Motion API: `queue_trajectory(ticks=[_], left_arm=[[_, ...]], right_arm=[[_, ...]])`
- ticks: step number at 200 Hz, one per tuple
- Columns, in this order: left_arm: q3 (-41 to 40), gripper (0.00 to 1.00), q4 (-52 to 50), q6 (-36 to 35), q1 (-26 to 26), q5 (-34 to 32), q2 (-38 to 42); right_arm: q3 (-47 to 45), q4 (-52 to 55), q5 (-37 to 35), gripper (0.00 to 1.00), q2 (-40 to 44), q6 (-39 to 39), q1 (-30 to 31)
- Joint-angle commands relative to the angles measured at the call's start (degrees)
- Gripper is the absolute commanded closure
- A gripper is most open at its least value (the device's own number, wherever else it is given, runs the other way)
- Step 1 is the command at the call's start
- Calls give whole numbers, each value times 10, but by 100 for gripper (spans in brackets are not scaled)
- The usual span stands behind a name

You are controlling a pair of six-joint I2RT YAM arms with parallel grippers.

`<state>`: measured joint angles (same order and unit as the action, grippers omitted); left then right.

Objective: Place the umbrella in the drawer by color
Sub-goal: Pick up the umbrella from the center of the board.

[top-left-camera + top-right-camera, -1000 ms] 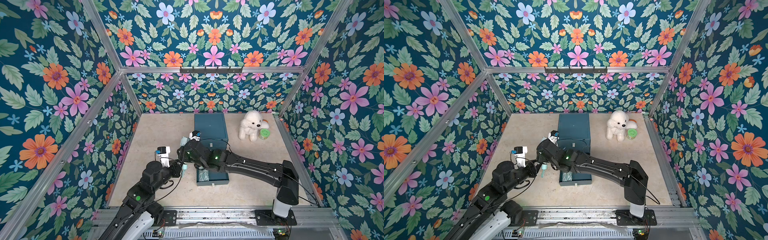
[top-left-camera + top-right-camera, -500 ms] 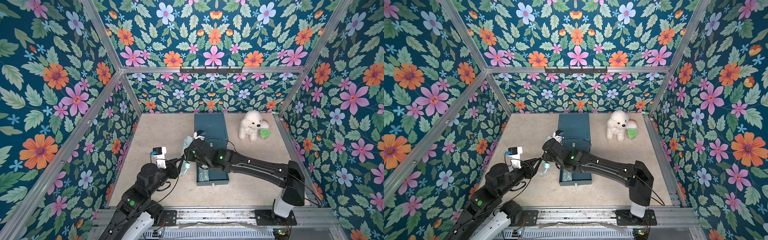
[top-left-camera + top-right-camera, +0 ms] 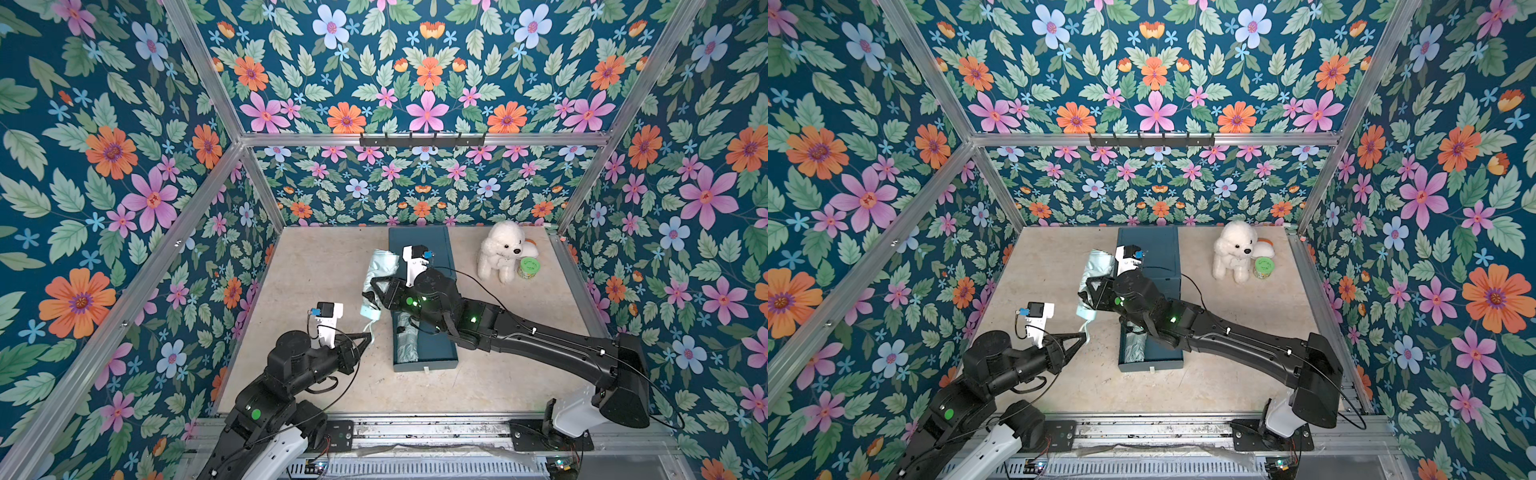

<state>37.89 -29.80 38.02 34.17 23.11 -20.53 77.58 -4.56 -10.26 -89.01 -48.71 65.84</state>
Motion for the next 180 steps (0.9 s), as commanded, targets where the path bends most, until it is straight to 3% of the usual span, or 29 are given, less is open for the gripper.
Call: queue_trajectory(ticks=[1, 47, 111, 144, 156, 180], left_arm=[[2, 100, 36, 9, -1, 19, 3], [19, 100, 34, -8, -1, -48, -46], [74, 100, 35, -60, -1, -92, -118], [83, 50, 44, -84, -1, -39, -131], [84, 43, 40, -94, -1, -23, -130], [96, 38, 30, -97, -1, -44, -128]], right_arm=[[-4, -108, 37, 100, -1, -15, 0], [-17, -112, 51, 100, -12, -27, 21], [1, -3, 6, 100, -15, -3, 39], [24, 113, -77, 100, 63, 47, 5], [18, 149, -109, 100, 98, 61, -8], [0, 214, -172, 100, 170, 78, -12]])
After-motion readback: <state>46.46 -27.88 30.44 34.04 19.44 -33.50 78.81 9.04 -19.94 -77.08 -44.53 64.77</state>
